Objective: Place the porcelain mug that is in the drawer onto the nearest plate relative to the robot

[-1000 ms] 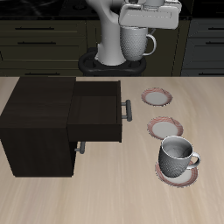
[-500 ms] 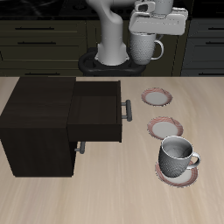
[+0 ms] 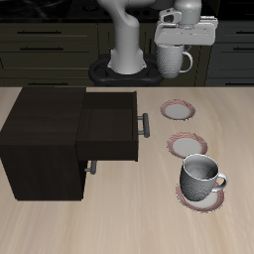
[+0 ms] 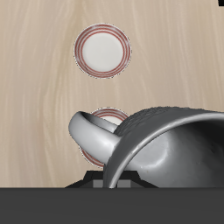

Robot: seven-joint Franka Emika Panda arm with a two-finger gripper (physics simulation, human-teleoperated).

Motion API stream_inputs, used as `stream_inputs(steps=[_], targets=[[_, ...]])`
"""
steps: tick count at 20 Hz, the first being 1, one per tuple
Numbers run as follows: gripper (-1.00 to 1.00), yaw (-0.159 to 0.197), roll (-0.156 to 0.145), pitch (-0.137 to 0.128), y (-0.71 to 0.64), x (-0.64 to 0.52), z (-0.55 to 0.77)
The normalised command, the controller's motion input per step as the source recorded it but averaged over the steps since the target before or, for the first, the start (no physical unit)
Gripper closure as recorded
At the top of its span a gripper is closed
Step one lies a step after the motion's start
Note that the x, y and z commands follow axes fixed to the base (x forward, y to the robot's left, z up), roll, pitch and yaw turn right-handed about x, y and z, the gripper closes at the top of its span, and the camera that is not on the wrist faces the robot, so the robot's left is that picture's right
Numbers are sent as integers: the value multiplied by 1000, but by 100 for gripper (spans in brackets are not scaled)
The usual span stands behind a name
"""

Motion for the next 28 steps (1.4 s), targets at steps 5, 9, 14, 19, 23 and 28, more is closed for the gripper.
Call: stream_inputs(steps=[5,9,14,19,23,28], targets=[[100,-18,59,50,256,-215,-427],[100,8,39,71,113,0,-431],[100,10,50,62,168,128,-359],[100,12,46,45,158,161,-265],[100,19,33,32,50,140,-188],[100,1,9,27,19,156,-174]])
